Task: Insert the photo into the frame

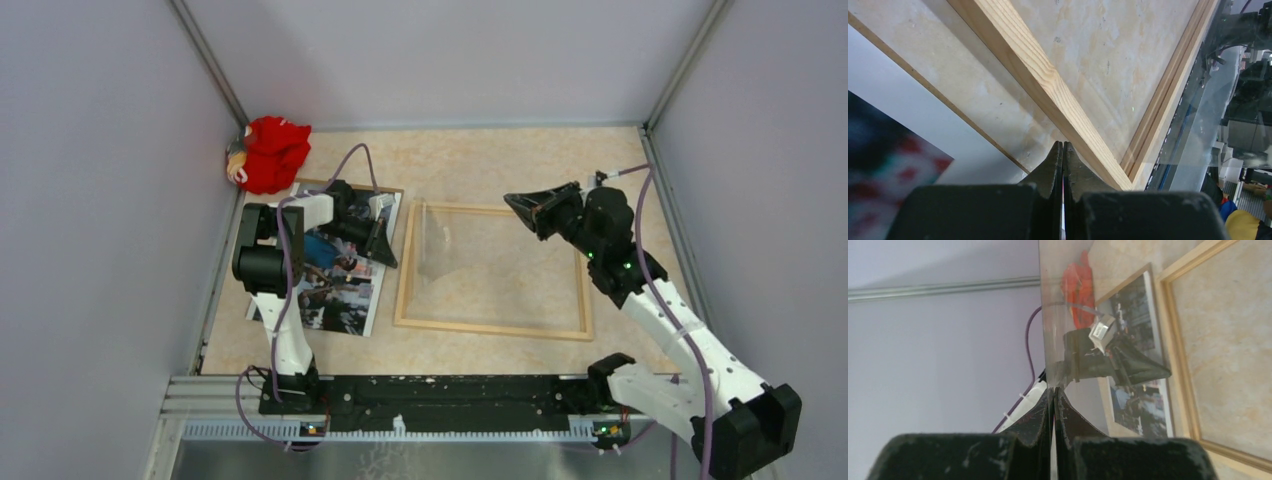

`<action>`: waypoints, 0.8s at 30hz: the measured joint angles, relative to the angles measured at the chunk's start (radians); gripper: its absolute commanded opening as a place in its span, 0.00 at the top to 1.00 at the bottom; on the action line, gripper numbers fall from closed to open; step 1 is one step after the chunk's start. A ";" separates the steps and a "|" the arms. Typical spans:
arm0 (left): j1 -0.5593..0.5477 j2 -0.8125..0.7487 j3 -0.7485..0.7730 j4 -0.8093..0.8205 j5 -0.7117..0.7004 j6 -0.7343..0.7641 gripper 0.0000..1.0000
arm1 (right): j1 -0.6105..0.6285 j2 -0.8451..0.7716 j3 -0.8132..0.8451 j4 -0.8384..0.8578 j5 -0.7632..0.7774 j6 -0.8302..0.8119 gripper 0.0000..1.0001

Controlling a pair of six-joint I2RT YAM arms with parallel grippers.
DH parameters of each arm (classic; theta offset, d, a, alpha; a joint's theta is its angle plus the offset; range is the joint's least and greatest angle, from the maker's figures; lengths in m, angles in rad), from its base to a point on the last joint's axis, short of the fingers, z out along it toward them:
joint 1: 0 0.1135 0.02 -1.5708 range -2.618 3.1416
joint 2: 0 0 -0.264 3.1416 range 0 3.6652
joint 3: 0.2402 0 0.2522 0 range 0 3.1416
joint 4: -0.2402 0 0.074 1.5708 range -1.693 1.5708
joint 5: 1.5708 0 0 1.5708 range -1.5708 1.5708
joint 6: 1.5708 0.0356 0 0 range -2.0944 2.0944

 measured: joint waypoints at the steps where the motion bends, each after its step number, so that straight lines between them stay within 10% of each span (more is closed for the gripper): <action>1: 0.000 0.000 0.000 0.000 0.000 0.000 1.00 | -0.033 -0.012 -0.016 -0.010 -0.021 -0.009 1.00; 24: -0.021 0.000 0.000 -0.003 0.018 0.010 1.00 | -0.388 -0.136 -0.202 -0.174 -0.313 -0.209 1.00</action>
